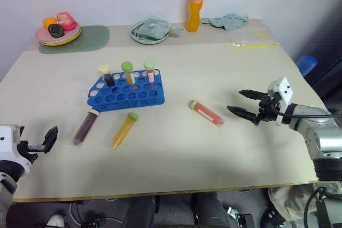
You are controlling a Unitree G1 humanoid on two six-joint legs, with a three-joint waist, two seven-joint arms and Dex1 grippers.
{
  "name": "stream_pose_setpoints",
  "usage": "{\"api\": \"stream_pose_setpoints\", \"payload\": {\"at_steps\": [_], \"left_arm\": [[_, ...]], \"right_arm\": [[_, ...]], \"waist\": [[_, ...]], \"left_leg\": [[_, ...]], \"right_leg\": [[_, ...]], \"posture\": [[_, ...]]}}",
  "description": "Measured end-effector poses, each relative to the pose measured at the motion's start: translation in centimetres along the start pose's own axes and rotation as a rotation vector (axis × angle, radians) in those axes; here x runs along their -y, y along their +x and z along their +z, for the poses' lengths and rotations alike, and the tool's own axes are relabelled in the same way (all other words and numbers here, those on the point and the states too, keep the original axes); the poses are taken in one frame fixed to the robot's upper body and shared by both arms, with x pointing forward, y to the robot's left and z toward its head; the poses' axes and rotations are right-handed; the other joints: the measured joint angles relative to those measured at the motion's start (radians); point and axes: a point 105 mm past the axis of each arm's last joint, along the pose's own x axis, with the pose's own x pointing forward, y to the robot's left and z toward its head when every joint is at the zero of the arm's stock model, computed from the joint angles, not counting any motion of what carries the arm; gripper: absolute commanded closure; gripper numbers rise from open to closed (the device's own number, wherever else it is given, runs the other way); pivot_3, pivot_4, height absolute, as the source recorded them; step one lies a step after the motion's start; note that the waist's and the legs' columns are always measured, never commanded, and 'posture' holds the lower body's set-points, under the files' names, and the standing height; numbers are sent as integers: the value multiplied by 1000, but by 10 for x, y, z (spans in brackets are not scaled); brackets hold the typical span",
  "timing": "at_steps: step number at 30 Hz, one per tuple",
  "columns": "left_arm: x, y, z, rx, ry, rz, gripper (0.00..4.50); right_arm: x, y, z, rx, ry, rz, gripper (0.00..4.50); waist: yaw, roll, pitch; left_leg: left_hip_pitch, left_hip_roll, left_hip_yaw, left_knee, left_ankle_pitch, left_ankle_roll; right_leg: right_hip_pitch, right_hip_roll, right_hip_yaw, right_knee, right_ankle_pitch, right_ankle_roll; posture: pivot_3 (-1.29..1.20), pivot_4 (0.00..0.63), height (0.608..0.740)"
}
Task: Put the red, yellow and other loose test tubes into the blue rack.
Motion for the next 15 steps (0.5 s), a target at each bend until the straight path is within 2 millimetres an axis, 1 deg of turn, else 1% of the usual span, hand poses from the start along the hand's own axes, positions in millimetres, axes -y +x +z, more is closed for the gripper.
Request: {"api": "stream_pose_setpoints", "payload": {"at_steps": [6,9,13,15], "left_arm": [[3,-2,1,19,-20,17,0],[4,-2,1,26,-26,29,0],[3,-2,2,33,-29,38,0],[5,1,6,55,-41,42,0]], "right_arm": [[2,7,7,12,-26,4,40],[0,16,5,3,-22,15,40],[-1,22,3,-15,-32,16,40],[-2,27,3,-40,-47,19,40]], "waist": [[-7,0,0],[-7,0,0],[-6,0,0],[-5,0,0]], "left_leg": [[0,0,0,0,0,0],[0,0,0,-1,0,0],[0,0,0,0,0,0],[0,0,0,0,0,0]], "right_leg": [[0,0,0,0,1,1],[0,1,0,0,1,1],[0,0,0,-1,1,1],[0,0,0,-1,1,1]], "posture": [[0,150,740],[0,150,740],[0,150,740],[0,150,740]]}}
